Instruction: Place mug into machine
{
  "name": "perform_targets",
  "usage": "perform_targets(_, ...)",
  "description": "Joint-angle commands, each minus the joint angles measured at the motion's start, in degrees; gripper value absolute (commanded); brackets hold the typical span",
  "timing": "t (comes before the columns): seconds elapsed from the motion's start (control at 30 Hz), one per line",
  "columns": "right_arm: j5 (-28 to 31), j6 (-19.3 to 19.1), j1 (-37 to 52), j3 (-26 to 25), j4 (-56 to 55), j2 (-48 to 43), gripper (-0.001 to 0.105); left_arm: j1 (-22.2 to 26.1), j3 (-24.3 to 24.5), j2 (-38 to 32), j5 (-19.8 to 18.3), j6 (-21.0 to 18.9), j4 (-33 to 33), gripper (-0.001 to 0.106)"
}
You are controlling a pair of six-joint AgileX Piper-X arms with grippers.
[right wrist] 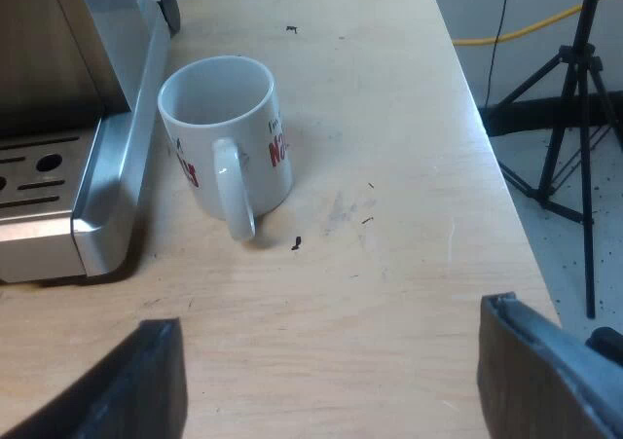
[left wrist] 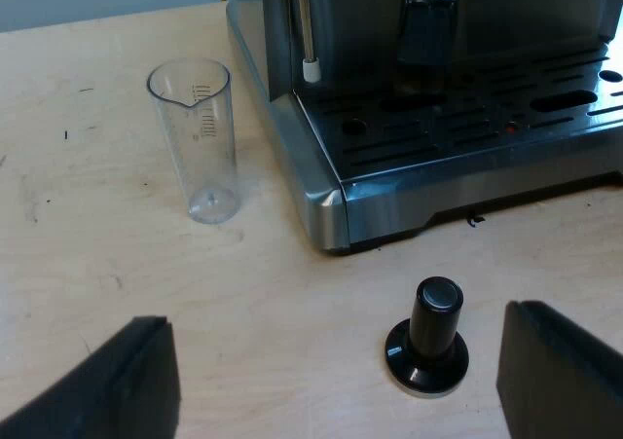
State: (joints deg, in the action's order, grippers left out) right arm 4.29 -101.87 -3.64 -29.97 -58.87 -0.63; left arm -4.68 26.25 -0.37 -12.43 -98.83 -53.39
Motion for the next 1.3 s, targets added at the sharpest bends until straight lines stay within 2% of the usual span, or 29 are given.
perform_targets(0.03,0.1,-0.8,0.1,0.0,0.4,-2.4,0.064,-0.1,0.2,-8.3,-0.2,-0.3,1.0,0.069)
perform_targets(0.87,0.1,-0.8,0.1,0.0,0.4,-2.4,0.064,-0.1,0.2,-8.3,-0.2,0.1,1.0,0.069)
perform_targets(1.1,-0.4,1.2,0.1,-0.9,-0.2,-2.3,0.064,-0.1,0.2,-7.4,-4.4,-3.4,1.0,0.069)
perform_targets(1.17,-0.4,0.6,0.1,-1.8,-0.2,-2.3,0.064,-0.1,0.5,-6.8,-4.7,-3.6,1.0,0.069)
perform_targets(1.3,-0.4,-3.2,0.1,-4.3,-0.2,-2.1,0.064,-1.3,1.9,-4.8,-5.9,-4.4,1.0,0.069)
